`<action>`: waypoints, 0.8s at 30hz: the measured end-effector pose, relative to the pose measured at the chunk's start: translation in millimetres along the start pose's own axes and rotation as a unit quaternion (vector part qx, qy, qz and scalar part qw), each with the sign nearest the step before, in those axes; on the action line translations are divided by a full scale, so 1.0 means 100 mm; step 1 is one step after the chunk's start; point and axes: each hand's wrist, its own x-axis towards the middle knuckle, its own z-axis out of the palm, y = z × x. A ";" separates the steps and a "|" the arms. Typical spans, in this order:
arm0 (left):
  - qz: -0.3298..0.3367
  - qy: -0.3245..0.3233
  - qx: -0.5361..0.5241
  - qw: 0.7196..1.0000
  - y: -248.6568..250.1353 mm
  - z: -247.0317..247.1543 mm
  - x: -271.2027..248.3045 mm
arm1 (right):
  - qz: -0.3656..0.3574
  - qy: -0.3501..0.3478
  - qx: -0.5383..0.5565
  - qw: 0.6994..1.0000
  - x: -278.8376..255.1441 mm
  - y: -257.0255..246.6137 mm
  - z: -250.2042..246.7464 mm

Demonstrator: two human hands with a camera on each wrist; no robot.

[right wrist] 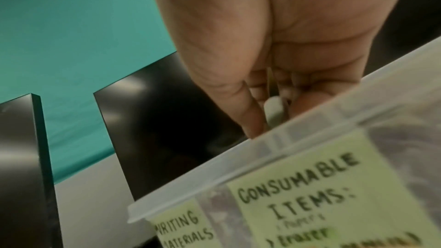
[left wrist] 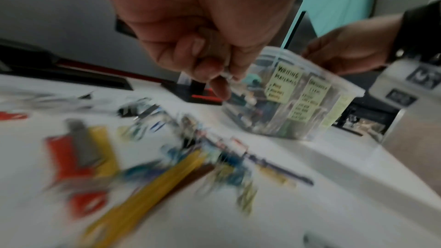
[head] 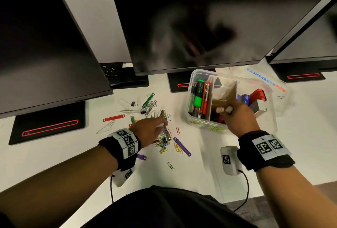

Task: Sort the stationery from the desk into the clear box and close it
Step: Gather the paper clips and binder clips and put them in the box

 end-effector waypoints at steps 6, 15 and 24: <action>0.077 0.064 -0.043 0.994 0.68 -0.20 0.20 | -0.032 0.013 0.022 0.999 -0.04 0.26 -0.09; 0.109 -0.016 -0.076 0.991 1.42 0.00 0.59 | -0.131 0.009 -0.001 0.991 -0.16 0.67 -0.06; 0.104 -0.016 -0.027 0.994 1.59 0.17 0.81 | -0.161 -0.021 -0.019 0.987 -0.17 0.73 -0.10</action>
